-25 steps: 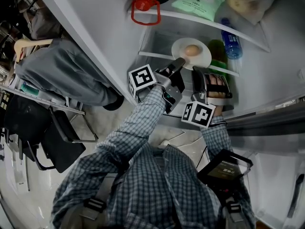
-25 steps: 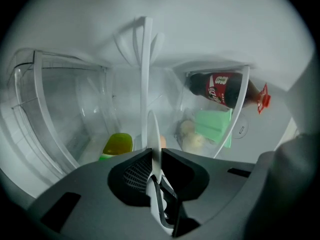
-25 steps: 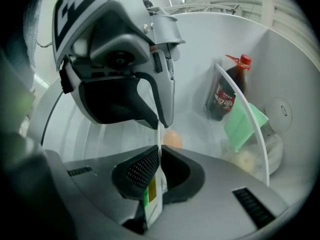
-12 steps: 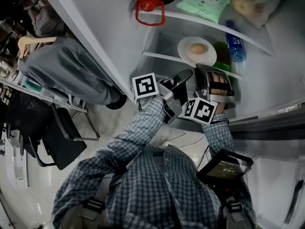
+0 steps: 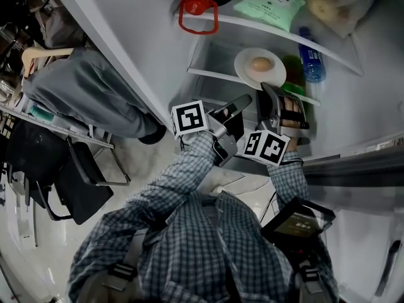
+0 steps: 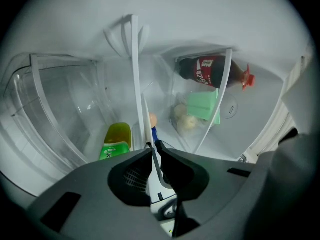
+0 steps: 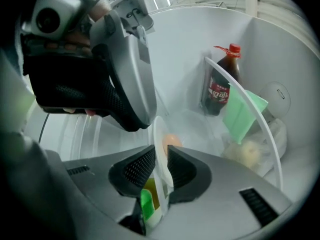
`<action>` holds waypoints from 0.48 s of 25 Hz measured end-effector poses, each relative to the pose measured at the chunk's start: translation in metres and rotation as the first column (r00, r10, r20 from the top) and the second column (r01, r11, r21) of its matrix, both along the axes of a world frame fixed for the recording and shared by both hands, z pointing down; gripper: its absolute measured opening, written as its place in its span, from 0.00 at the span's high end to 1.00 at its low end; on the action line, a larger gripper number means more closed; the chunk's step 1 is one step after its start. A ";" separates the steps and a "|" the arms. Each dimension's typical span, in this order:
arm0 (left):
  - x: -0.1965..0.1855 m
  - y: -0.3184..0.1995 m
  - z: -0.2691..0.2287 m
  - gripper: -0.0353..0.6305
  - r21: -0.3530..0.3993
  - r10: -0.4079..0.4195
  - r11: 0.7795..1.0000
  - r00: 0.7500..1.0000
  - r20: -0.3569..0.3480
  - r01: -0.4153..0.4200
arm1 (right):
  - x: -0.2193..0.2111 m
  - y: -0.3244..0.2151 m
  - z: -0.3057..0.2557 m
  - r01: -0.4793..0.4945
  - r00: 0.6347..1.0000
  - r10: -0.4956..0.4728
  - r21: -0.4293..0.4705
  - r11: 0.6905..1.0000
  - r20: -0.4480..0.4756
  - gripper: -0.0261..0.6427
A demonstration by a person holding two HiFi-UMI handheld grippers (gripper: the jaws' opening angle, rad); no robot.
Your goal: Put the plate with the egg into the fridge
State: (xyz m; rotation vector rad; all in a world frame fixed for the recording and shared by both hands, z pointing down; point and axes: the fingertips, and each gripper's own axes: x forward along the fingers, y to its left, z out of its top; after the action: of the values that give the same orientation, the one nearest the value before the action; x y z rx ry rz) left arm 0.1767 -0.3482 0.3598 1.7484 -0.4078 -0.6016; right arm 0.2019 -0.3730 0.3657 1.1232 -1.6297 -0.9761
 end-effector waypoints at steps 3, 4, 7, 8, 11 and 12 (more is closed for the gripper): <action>0.001 -0.001 0.000 0.89 0.011 0.002 1.000 1.000 0.001 -0.002 | 0.002 0.003 -0.001 -0.008 0.999 0.008 -0.010 1.000 0.031 0.86; 0.001 -0.001 0.000 0.89 0.015 0.002 1.000 1.000 0.006 -0.002 | 0.004 0.004 -0.002 -0.012 0.999 0.012 -0.013 1.000 0.038 0.85; 0.002 0.000 -0.001 0.89 0.032 0.008 0.999 1.000 0.020 -0.009 | 0.007 0.010 -0.004 -0.020 0.997 0.022 -0.016 1.000 0.080 0.85; 0.002 0.001 -0.002 0.89 0.048 0.011 0.999 1.000 0.028 -0.012 | 0.008 0.011 -0.006 -0.020 0.994 0.021 -0.016 1.000 0.103 0.85; 0.003 0.003 -0.008 0.89 0.120 0.014 0.993 0.997 0.072 -0.023 | 0.010 0.016 -0.011 -0.023 0.983 0.026 -0.020 1.000 0.182 0.85; 0.005 0.005 -0.011 0.89 0.138 0.018 0.990 0.997 0.070 -0.027 | 0.012 0.018 -0.013 -0.029 0.977 0.032 -0.022 0.999 0.209 0.85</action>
State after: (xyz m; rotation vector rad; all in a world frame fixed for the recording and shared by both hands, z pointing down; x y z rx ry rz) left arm 0.1813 -0.3434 0.3486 1.9090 -0.4015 -0.5662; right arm 0.2135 -0.3549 0.3523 1.2696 -1.7790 -0.8438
